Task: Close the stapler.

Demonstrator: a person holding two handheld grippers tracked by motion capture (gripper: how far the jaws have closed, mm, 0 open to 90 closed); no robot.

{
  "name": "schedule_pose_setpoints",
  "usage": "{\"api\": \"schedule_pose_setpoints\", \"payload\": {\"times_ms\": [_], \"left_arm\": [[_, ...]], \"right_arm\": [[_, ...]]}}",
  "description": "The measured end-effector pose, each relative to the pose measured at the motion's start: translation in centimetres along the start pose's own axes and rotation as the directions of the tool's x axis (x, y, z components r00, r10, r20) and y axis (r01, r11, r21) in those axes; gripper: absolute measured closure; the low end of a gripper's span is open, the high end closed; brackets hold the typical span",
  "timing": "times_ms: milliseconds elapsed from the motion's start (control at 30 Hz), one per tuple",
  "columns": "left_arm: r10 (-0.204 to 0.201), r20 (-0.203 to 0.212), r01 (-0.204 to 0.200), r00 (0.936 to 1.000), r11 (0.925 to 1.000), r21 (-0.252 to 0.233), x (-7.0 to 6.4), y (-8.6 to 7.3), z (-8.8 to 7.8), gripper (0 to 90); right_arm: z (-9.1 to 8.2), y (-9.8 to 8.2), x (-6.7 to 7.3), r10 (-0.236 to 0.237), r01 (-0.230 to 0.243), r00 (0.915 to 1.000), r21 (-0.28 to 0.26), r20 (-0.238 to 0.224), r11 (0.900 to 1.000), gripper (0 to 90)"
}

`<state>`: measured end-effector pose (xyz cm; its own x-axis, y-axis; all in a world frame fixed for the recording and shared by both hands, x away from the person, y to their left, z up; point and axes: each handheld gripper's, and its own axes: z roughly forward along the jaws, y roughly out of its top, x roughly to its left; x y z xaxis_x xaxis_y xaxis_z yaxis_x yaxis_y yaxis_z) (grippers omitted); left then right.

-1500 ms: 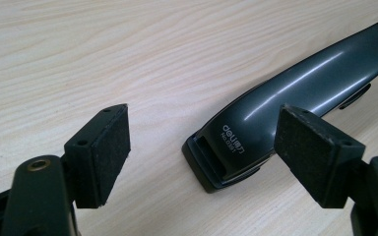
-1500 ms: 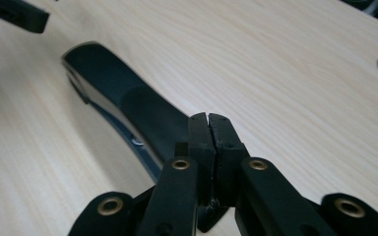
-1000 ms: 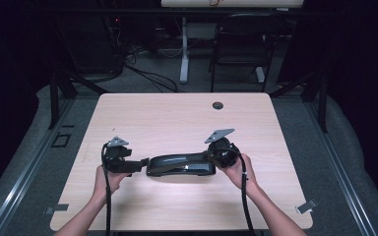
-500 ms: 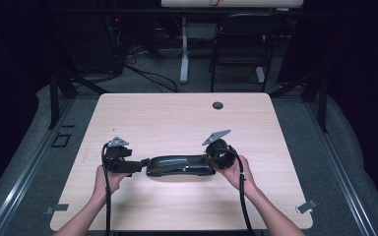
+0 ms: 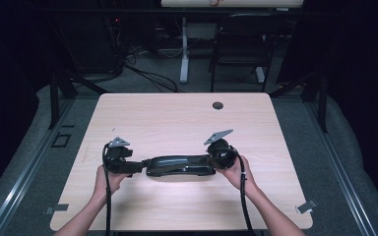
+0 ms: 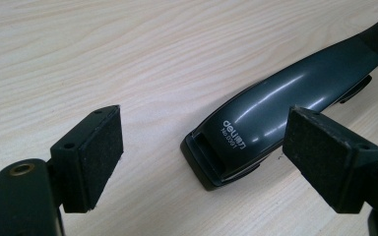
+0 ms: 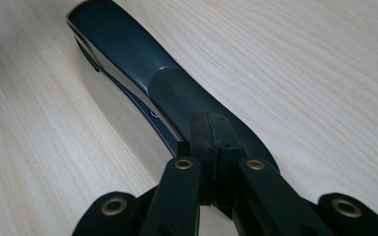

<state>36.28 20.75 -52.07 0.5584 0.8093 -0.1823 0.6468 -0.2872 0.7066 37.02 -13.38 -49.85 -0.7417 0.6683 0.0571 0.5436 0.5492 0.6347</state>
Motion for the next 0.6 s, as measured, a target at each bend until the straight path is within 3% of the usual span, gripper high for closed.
{"api": "schedule_pose_setpoints", "payload": {"times_ms": [600], "left_arm": [[0.000,-0.002,0.000,1.0000,1.0000,0.005,-0.02,-0.03,0.09,15.7]], "right_arm": [[0.03,-0.04,-0.07,0.003,-0.003,1.0000,-0.005,-0.008,1.000,90.0]]}}
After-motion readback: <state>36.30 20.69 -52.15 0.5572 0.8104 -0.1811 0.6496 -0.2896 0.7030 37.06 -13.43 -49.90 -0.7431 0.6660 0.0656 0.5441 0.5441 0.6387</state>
